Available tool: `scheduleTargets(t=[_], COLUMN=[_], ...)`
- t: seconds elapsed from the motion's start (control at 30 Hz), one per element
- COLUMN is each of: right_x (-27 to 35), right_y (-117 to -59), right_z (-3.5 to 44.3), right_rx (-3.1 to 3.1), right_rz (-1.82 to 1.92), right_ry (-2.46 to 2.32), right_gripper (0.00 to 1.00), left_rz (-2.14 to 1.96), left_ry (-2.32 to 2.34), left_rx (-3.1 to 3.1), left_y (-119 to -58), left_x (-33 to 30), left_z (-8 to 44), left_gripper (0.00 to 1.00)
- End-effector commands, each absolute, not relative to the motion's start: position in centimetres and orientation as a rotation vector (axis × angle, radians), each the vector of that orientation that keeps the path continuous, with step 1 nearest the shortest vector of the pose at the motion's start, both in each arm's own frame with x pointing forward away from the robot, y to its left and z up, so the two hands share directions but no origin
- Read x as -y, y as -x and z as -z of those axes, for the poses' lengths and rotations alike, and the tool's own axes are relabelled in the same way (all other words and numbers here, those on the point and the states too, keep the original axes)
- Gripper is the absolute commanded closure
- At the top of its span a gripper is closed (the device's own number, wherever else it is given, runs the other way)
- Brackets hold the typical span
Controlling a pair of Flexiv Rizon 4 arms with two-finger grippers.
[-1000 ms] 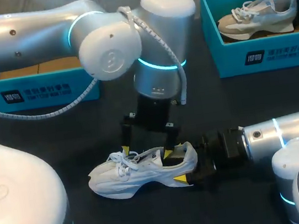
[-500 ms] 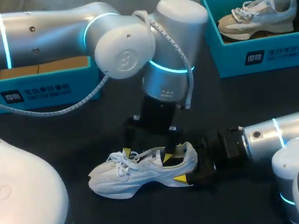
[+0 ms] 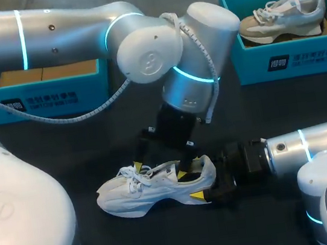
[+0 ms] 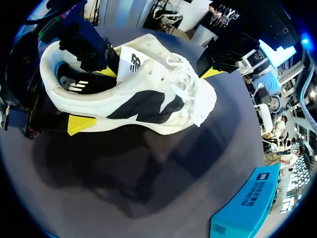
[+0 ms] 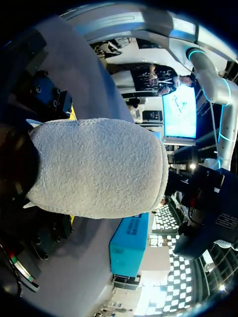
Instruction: Take the shoe out of the shoebox, open the shoe tongue, remove and reinsert the insole, then place the shoe into the shoebox
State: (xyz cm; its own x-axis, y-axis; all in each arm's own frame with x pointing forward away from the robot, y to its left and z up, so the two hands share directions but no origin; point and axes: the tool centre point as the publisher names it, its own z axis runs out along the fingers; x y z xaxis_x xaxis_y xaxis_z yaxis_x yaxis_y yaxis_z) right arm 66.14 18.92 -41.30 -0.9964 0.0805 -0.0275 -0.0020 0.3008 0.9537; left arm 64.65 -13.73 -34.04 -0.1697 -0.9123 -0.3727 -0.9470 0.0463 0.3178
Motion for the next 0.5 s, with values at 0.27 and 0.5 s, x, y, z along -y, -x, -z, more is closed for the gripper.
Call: scheduleTargets(t=[0.27,0.5], right_x=[-19.1,-19.1], right_y=[-66.0,-66.0], right_z=[41.3,41.3], right_rx=[-2.477,-2.477], right_rz=[-1.812,-1.812], right_ry=[-0.077,-0.077], right_gripper=[1.0,1.0], left_rz=[-0.761,-0.716], left_ry=[2.038,2.085], left_rx=[-2.227,-2.257], left_y=[-64.8,-65.1], left_x=[12.0,11.4], left_z=[33.3,32.9], left_gripper=[0.11,0.23])
